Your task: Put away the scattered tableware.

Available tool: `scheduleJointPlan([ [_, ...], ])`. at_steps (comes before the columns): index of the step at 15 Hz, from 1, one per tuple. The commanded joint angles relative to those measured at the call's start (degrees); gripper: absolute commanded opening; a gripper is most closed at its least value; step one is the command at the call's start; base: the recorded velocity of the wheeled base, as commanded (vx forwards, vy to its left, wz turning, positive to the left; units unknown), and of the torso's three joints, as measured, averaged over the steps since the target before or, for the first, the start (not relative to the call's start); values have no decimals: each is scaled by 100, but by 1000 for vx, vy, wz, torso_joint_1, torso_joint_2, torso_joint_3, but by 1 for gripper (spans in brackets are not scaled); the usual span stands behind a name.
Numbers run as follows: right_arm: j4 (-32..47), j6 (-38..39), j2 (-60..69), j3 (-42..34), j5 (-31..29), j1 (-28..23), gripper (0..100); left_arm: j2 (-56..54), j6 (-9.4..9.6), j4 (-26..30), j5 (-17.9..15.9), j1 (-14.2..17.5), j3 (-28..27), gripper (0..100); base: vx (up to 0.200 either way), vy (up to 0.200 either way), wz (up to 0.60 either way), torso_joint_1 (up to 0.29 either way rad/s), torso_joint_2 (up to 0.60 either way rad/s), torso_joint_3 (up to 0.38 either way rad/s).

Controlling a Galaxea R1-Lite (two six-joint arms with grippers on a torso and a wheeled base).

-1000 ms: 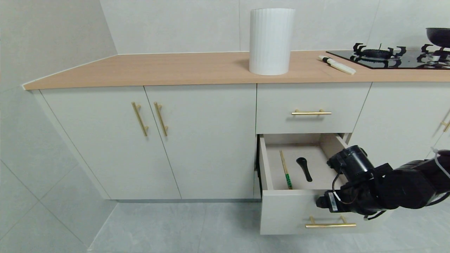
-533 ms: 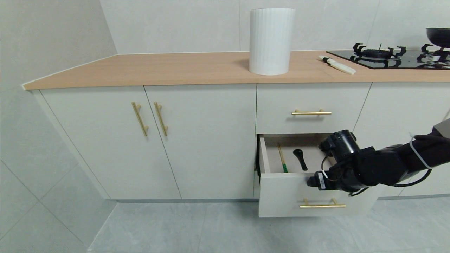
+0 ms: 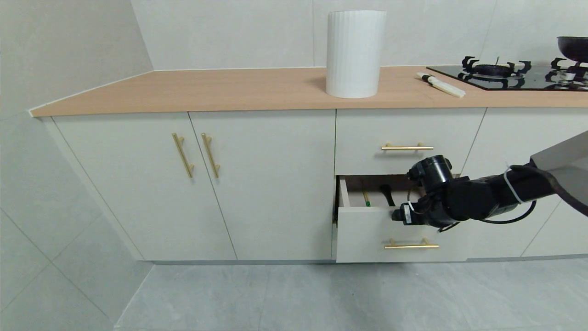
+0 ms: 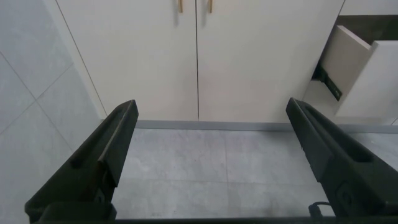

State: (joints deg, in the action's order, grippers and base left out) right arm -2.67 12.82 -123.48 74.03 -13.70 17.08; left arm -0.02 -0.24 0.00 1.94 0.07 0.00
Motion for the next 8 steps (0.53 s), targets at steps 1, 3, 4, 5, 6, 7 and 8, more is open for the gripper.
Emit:
scheduleJointPlan([
  [1, -5, 10, -300, 305, -1, -47, 100, 2, -2, 0, 0, 1, 0, 100, 0, 0, 0, 0, 0, 0],
  [3, -5, 18, -405, 560, -18, -47, 100, 2, -2, 0, 0, 1, 0, 100, 0, 0, 0, 0, 0, 0],
  [4, -49, 27, -484, 612, -27, -47, 100, 2, -2, 0, 0, 1, 0, 100, 0, 0, 0, 0, 0, 0],
  [5, -181, 27, -563, 647, -36, -47, 100, 2, -2, 0, 0, 1, 0, 100, 0, 0, 0, 0, 0, 0],
  [6, -366, 27, -669, 647, -36, -56, 100, 2, -2, 0, 0, 1, 0, 100, 0, 0, 0, 0, 0, 0],
  [7, -656, 45, -792, 639, -62, -47, 100, 2, -2, 0, 0, 1, 0, 100, 0, 0, 0, 0, 0, 0],
  [8, -849, 53, -862, 630, -71, -47, 100, 2, -2, 0, 0, 1, 0, 100, 0, 0, 0, 0, 0, 0],
])
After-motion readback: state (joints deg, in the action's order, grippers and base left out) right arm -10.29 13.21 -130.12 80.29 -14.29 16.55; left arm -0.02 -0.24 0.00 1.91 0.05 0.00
